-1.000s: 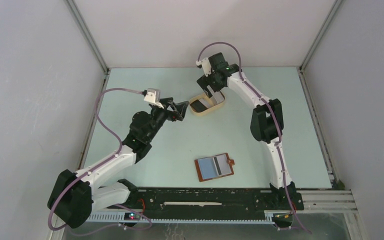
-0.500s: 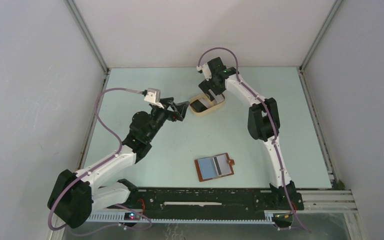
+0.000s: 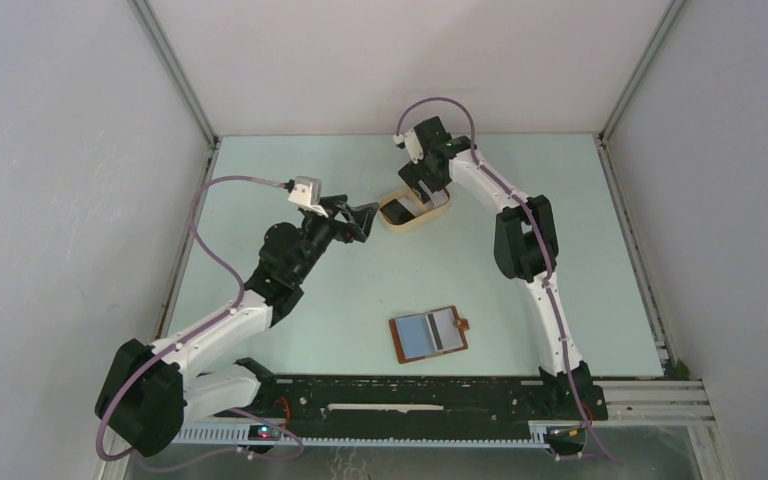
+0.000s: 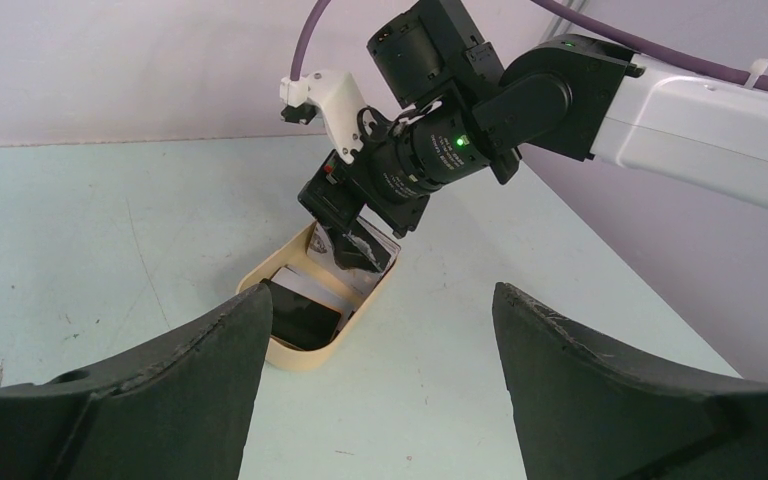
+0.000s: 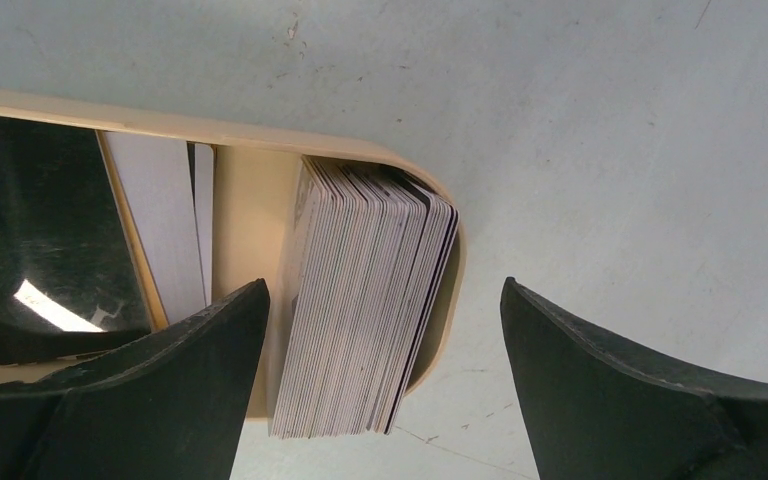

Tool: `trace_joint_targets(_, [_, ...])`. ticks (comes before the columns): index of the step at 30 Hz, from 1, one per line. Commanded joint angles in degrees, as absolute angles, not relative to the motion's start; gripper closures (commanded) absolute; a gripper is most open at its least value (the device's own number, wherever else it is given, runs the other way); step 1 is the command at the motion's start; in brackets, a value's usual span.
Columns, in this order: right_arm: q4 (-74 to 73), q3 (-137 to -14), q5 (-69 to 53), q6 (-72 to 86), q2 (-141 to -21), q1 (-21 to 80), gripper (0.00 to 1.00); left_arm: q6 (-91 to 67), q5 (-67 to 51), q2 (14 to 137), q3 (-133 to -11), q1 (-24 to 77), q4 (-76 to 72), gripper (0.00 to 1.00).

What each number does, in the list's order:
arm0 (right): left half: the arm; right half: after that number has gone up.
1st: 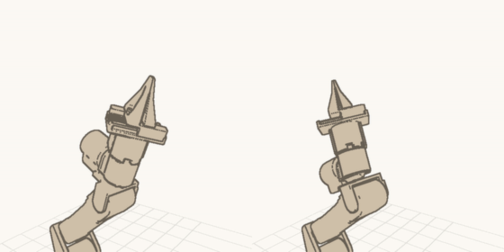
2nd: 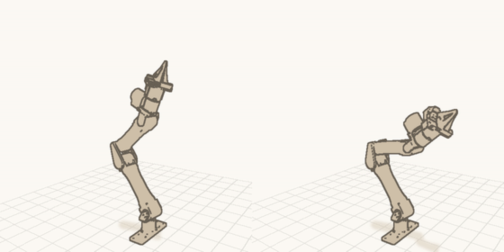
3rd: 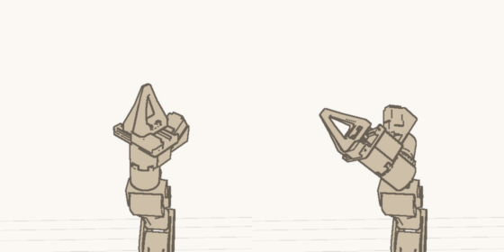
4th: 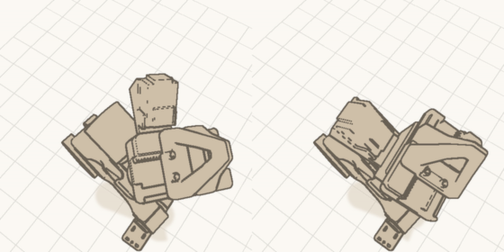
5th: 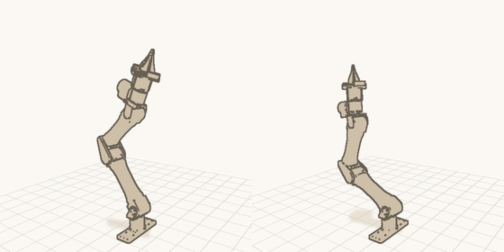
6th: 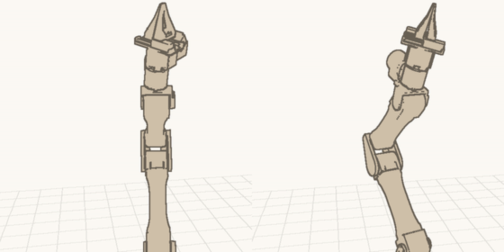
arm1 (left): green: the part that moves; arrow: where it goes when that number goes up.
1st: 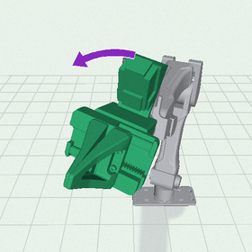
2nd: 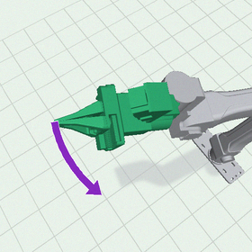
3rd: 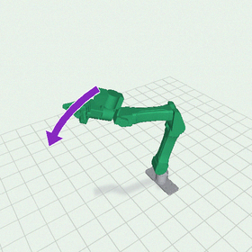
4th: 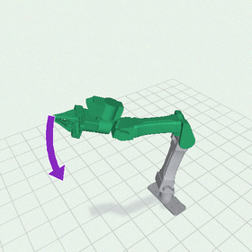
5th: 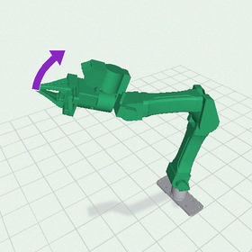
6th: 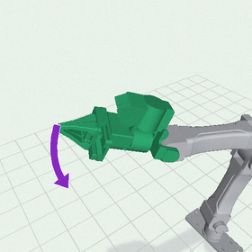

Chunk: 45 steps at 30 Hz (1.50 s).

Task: Put the credit cards into the card holder
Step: Pick up the credit card from the storage box.

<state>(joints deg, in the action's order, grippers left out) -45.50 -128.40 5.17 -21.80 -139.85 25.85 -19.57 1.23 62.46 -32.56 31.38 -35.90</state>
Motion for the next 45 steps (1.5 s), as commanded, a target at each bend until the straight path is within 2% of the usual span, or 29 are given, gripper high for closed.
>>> trace_joint_targets(1, [-44.68,-130.96,6.41,-22.26,-140.36,25.59,0.06,-20.01,0.70,61.51,-31.82,31.20,-38.32,0.14])
trace_joint_targets(45, [-42.95,-128.50,8.77,-22.39,-134.19,24.87,0.15,-20.08,0.53,61.55,-31.82,31.20,-38.32,0.14])
